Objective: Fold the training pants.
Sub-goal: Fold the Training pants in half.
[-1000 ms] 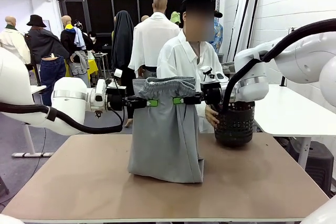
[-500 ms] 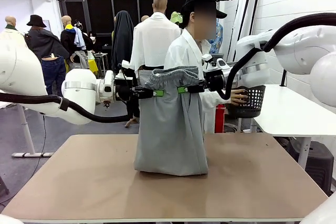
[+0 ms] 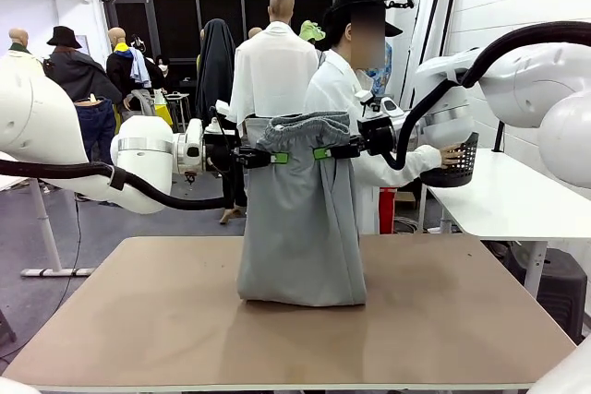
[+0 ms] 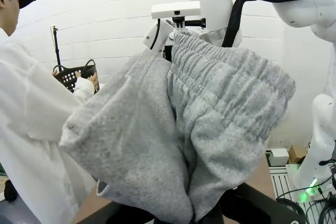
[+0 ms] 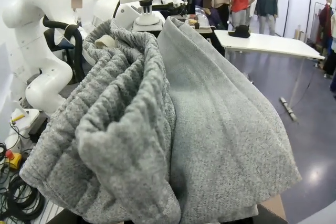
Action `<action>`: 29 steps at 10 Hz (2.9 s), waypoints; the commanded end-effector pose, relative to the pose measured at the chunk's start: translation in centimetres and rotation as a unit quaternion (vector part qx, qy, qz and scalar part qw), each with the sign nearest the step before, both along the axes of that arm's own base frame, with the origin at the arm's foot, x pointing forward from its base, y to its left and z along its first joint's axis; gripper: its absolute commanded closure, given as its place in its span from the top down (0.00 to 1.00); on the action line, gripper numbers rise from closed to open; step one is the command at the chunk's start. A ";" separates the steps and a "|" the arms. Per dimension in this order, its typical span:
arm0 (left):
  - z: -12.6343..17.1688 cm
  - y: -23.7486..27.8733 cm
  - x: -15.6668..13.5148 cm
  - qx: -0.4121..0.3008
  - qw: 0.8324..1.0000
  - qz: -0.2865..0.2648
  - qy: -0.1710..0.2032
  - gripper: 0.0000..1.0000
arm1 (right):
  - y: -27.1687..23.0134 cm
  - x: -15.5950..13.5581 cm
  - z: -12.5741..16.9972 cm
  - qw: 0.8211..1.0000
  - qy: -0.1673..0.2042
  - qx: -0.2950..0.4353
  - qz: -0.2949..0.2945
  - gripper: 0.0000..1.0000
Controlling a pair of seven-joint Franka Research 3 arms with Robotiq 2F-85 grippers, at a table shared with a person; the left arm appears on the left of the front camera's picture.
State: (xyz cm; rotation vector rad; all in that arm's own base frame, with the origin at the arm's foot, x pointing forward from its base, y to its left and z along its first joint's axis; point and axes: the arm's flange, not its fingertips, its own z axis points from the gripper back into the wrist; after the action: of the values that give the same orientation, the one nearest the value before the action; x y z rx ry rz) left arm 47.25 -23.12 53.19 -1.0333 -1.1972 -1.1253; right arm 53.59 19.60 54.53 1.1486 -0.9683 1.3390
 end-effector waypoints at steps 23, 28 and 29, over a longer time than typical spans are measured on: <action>3.2 6.7 9.7 0.029 0.994 0.096 -0.032 0.00 | 3.3 12.0 3.2 0.997 0.048 -0.027 0.046 0.00; 0.6 6.8 6.7 0.056 0.995 0.060 0.062 0.00 | 4.3 7.3 0.0 0.990 0.132 -0.002 0.058 0.00; -0.4 6.7 6.1 0.060 0.994 0.053 0.076 0.00 | 4.4 6.8 -1.3 0.988 0.147 0.008 0.055 0.00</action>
State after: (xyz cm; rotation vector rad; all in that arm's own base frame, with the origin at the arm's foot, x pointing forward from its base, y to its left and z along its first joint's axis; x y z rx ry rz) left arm 54.14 -17.70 53.03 -0.9308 -1.0935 -1.0078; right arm 62.18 25.14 53.38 1.3321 -0.6956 1.2700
